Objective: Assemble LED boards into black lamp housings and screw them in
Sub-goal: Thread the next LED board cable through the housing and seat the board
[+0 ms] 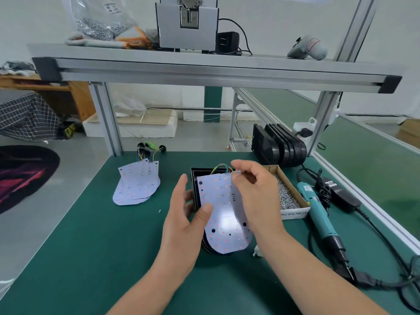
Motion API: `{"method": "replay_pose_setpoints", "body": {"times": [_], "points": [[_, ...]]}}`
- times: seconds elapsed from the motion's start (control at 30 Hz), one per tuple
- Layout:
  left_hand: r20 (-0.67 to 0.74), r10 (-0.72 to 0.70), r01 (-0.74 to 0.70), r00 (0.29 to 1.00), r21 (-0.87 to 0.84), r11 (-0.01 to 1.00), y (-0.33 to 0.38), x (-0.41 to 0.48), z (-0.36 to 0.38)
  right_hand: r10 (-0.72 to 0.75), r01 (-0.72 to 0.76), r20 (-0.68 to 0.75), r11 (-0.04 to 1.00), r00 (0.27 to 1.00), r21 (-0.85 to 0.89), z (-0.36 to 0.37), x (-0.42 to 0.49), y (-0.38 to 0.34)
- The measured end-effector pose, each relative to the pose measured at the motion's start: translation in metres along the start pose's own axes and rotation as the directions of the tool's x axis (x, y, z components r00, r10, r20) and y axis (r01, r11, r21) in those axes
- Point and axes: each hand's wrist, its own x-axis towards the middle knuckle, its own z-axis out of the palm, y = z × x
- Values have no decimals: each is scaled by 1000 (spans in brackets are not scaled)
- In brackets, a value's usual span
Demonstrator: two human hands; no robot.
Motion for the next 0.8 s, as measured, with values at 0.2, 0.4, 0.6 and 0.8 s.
{"method": "replay_pose_setpoints", "body": {"times": [0.2,0.4,0.6,0.8], "points": [[36,-16,18,999,-70,997,-3,3,0,-105,105,9,993,994,-46,7,-6,1],[0,-119,117,993,-195,974,-1,7,-13,-69,67,9,992,998,111,-6,7,8],[67,-260,266,963,-379,886,1,7,-16,113,-89,568,994,815,-71,-10,4,16],[141,-261,296,955,-380,876,3,6,-17,158,14,628,965,762,-260,-3,-9,14]]}}
